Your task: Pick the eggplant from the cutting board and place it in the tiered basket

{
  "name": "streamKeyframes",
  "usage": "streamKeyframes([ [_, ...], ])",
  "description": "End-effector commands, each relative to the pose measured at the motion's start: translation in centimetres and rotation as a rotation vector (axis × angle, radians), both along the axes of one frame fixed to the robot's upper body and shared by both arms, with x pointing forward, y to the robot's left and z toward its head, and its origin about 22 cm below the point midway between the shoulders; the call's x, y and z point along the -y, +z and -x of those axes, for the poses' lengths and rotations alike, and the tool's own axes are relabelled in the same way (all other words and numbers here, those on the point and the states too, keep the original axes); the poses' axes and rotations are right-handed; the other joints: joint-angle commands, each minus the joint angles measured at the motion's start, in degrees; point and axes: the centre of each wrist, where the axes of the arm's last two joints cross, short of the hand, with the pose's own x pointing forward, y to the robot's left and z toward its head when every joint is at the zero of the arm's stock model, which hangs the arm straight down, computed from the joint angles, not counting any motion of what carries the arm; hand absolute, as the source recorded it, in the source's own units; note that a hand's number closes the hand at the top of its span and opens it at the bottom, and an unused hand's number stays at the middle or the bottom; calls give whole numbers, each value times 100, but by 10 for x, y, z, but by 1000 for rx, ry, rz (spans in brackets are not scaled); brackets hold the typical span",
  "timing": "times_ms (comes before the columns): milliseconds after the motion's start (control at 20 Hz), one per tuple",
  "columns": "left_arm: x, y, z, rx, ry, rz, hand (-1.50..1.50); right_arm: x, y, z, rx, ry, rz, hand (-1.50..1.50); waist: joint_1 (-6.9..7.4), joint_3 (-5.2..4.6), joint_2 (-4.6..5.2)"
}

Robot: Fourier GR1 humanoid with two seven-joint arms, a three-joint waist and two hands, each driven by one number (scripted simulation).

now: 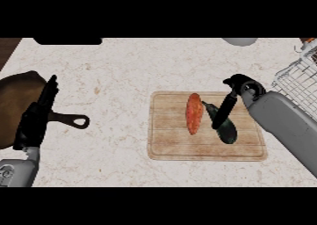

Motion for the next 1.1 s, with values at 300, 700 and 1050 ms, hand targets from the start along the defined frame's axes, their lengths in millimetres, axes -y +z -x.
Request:
streamKeyframes([
  [300,-3,10,6,12,4,-2,0,-2,-28,9,-123,-106,100,-150,33,3,-3],
  [700,15,5,-5,0,8,1,0,-9,-40,1,-163,-89,52,-150,27,4,11],
  [1050,-4,1,11,6,0,-1,0,-13,-53,3,-194,-97,29,-150,46,3,9],
])
